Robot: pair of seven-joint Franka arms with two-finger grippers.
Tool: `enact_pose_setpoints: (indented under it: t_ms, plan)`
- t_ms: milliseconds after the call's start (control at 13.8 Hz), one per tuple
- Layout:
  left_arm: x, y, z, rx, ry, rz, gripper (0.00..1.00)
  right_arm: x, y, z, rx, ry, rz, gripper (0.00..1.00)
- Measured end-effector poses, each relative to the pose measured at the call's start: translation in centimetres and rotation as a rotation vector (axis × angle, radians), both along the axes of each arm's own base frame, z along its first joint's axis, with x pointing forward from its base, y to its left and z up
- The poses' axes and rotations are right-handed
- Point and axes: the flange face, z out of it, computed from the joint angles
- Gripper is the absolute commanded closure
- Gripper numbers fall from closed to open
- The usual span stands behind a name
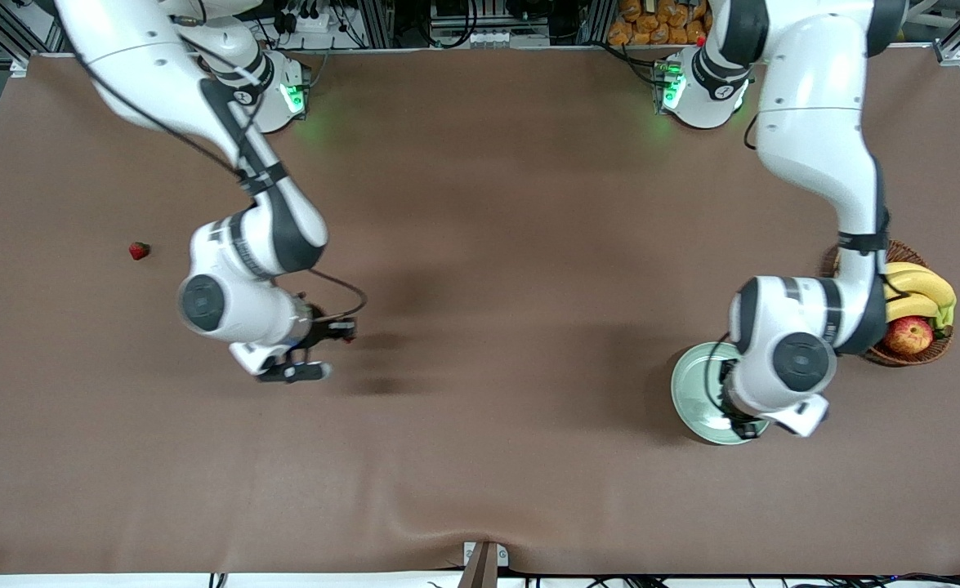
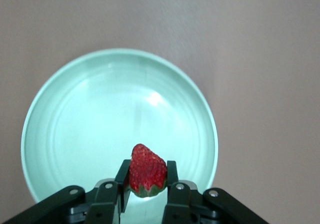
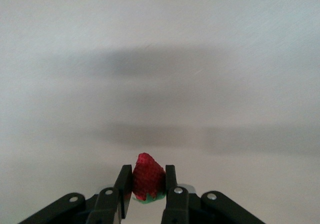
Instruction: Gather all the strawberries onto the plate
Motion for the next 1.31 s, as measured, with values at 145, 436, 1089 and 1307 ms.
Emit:
enact_pose_setpoints:
  t_ms: [145, 436, 1089, 1307]
  plan:
    - [-0.6, 0.7, -1.2, -0.018, 0.031, 0.015, 1.00, -2.6, 5.1, -0.5, 0.005, 0.036, -0.006, 0.88]
    - [-2.9, -1.5, -4.3, -0.029, 0.103, -0.010, 0.82, -5.8, 10.0, -2.9, 0.001, 0.078, 0.032, 0.81]
    - [-2.6, -3.0, -1.3, -0.044, 0.068, -0.075, 0.00, -6.2, 12.4, -7.0, 0.012, -0.009, 0.028, 0.00]
    - [-3.4, -7.8, 0.5, -0.054, 0.046, -0.149, 0.00, -3.3, 8.4, -4.7, 0.001, -0.008, -0.028, 0.00]
